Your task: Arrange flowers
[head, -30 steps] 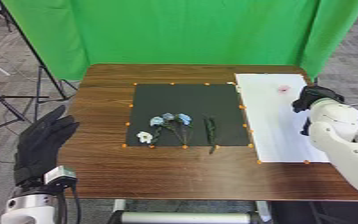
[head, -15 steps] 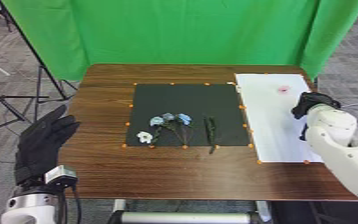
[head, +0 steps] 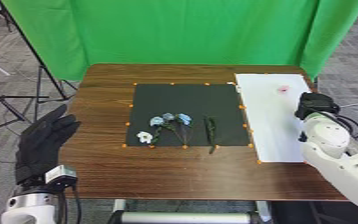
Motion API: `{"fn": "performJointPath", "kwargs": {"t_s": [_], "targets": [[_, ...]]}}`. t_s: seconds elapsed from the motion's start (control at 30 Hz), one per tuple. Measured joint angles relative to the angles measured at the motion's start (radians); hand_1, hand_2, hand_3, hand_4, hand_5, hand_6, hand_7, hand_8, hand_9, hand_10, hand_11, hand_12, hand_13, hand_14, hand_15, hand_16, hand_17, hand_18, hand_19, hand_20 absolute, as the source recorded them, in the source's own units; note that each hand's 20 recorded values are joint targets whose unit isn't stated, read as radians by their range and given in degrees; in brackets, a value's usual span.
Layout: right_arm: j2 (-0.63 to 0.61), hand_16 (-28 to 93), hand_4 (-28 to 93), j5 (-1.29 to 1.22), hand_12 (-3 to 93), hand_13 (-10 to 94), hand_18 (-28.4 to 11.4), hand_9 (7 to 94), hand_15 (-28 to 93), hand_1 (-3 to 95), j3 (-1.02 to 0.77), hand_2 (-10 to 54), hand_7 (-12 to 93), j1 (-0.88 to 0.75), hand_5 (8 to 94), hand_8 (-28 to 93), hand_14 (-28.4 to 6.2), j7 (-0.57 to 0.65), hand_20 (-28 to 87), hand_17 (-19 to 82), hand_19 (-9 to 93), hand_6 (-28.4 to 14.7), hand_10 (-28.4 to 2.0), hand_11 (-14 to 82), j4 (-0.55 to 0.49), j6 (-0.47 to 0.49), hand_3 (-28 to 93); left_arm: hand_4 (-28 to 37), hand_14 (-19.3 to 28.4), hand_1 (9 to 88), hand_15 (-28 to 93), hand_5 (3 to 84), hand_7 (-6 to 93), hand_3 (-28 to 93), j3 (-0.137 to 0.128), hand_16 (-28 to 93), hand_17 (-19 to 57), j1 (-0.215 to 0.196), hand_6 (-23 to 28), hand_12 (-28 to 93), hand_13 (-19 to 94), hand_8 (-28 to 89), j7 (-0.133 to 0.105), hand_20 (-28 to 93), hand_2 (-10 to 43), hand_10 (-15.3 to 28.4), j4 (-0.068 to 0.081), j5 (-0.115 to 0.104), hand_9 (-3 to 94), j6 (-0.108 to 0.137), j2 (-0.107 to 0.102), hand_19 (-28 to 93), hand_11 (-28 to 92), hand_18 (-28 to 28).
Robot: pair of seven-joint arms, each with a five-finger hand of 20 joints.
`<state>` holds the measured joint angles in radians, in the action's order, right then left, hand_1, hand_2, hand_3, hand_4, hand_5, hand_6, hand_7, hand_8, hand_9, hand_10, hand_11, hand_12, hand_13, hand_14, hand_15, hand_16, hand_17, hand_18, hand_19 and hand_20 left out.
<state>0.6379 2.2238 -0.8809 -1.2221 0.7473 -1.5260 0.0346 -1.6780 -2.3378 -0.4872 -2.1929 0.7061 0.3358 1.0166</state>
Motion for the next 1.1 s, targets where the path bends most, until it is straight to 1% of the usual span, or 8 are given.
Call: {"fn": "performJointPath", "kwargs": {"t_s": [0.17, 0.3, 0.57, 0.67, 0.83, 0.97, 1.1], "targets": [[-0.017, 23, -28, 0.003, 38.6, 79, -18.1, 88.0, 68, 55.5, 0.052, -9.5, 32, 0.021, 77.7, 2, -3.4, 0.011, 14, 47, 93, -0.1, -5.5, 16.7, 0.006, -0.058, 79, -18.4, 28.4, 26.6, 69, 44.6, 12.5, 80, 0.002, -17, -8.4, 0.0, 12.4, 9, 28, -9, -0.002, 4, 4.9, 22.1, 0.0, -0.001, 39.6, 0.0, -0.006, 63, 38, 23.8], [-0.025, 23, -28, 0.003, 39.0, 79, -18.2, 88.1, 68, 55.6, 0.061, -9.5, 31, 0.031, 78.1, 3, -3.5, 0.013, 15, 47, 93, -0.3, -5.5, 16.7, 0.0, -0.077, 79, -18.5, 28.4, 26.6, 69, 44.6, 12.5, 80, 0.001, -17, -8.4, 0.0, 12.4, 9, 28, -9, -0.002, 4, 4.9, 22.0, 0.0, -0.001, 39.6, 0.0, -0.008, 63, 38, 23.8], [-0.036, 23, -28, 0.004, 39.2, 80, -18.1, 88.3, 68, 55.7, 0.069, -9.5, 31, 0.06, 78.4, 4, -3.5, -0.024, 15, 47, 93, -0.4, -5.6, 16.7, -0.076, -0.101, 79, -18.4, 28.4, 26.6, 69, 44.6, 12.5, 80, -0.002, -17, -8.4, -0.003, 12.5, 9, 28, -9, -0.002, 4, 4.9, 22.1, -0.001, -0.001, 39.7, 0.0, -0.008, 63, 38, 23.8], [-0.031, 23, -28, 0.008, 39.3, 79, -18.2, 88.3, 69, 55.7, 0.085, -9.5, 31, 0.086, 78.6, 4, -3.7, -0.058, 15, 47, 93, -0.6, -5.6, 16.7, -0.106, -0.102, 79, -18.4, 28.4, 26.6, 69, 44.6, 12.5, 80, -0.002, -17, -8.4, -0.004, 12.4, 9, 28, -9, -0.004, 4, 4.9, 22.0, -0.001, -0.002, 39.6, 0.003, -0.01, 63, 38, 23.8], [-0.004, 23, -28, 0.003, 39.3, 79, -18.2, 88.3, 69, 55.7, 0.123, -9.5, 30, 0.143, 78.7, 4, -3.7, -0.112, 15, 47, 93, -0.6, -5.6, 16.6, -0.145, -0.1, 79, -18.4, 28.4, 26.6, 69, 44.6, 12.5, 80, -0.002, -17, -8.4, -0.012, 12.4, 9, 28, -9, -0.011, 4, 4.9, 22.1, -0.002, -0.007, 39.7, 0.005, -0.021, 63, 38, 23.9], [0.041, 23, -28, -0.006, 39.4, 79, -18.2, 88.2, 69, 55.7, 0.144, -9.5, 30, 0.181, 78.6, 4, -3.7, -0.153, 16, 47, 93, -0.6, -5.7, 16.7, -0.168, -0.082, 79, -18.3, 28.4, 26.5, 69, 44.6, 12.5, 80, -0.005, -17, -8.4, -0.015, 12.4, 9, 28, -9, -0.01, 4, 4.9, 22.1, -0.003, -0.007, 39.7, 0.005, -0.021, 63, 38, 23.8], [0.114, 23, -28, -0.001, 39.5, 79, -18.1, 88.2, 69, 55.7, 0.129, -9.5, 30, 0.184, 78.5, 4, -3.8, -0.203, 16, 47, 93, -0.5, -5.8, 16.7, -0.176, -0.041, 79, -18.5, 28.4, 26.6, 69, 44.7, 12.4, 80, -0.007, -17, -8.4, -0.014, 12.5, 9, 28, -9, -0.005, 4, 4.9, 22.0, -0.004, -0.004, 39.6, 0.004, -0.018, 63, 38, 23.8]]}}
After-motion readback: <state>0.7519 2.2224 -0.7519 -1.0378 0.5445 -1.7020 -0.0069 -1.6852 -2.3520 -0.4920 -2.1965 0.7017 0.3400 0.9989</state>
